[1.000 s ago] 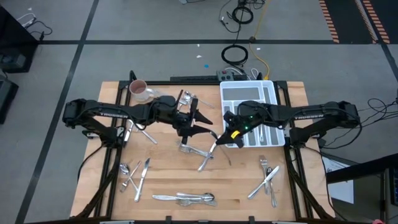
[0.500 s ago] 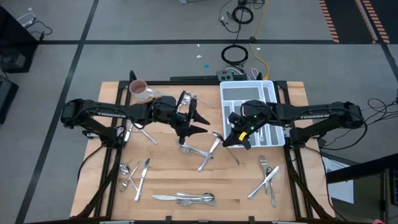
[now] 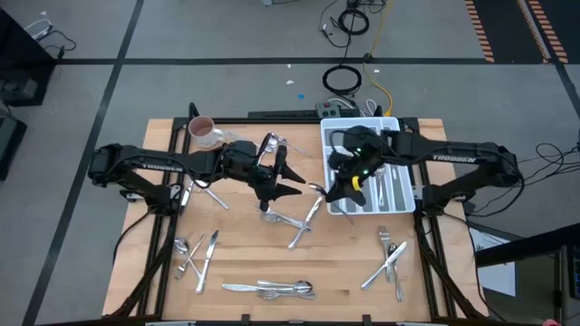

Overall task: Sort silverware
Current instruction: Put the silver spoon into the silverware tray

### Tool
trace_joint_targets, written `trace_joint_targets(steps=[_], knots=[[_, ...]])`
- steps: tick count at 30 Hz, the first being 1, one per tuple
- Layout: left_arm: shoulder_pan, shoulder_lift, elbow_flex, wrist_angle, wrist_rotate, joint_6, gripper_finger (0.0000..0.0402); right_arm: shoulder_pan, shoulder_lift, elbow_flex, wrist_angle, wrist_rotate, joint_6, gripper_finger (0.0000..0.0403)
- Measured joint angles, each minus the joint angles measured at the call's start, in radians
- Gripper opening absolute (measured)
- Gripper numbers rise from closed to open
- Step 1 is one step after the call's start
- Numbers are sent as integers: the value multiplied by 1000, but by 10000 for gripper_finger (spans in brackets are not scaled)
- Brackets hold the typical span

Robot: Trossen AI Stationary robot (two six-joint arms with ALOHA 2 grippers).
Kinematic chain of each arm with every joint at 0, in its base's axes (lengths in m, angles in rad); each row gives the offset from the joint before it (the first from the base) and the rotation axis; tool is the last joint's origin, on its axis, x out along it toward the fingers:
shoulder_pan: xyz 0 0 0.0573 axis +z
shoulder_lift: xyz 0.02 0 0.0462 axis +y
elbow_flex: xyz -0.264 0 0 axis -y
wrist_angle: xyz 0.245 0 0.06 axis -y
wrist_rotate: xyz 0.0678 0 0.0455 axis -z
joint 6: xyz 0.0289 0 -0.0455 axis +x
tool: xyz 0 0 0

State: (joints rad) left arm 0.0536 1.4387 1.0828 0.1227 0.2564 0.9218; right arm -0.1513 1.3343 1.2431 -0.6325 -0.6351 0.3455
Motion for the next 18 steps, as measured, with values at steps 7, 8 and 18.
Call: trace_joint_targets(steps=[7, 8, 18], knots=[[0, 0, 0, 0, -22, 0, 160, 11, 114, 76, -75, -42, -80, 0], [0, 0, 0, 0, -22, 0, 160, 11, 123, 77, -70, -47, -81, 0], [0, 0, 0, -10, -26, -3, 160, 5, 112, 78, -33, -47, -88, 0]])
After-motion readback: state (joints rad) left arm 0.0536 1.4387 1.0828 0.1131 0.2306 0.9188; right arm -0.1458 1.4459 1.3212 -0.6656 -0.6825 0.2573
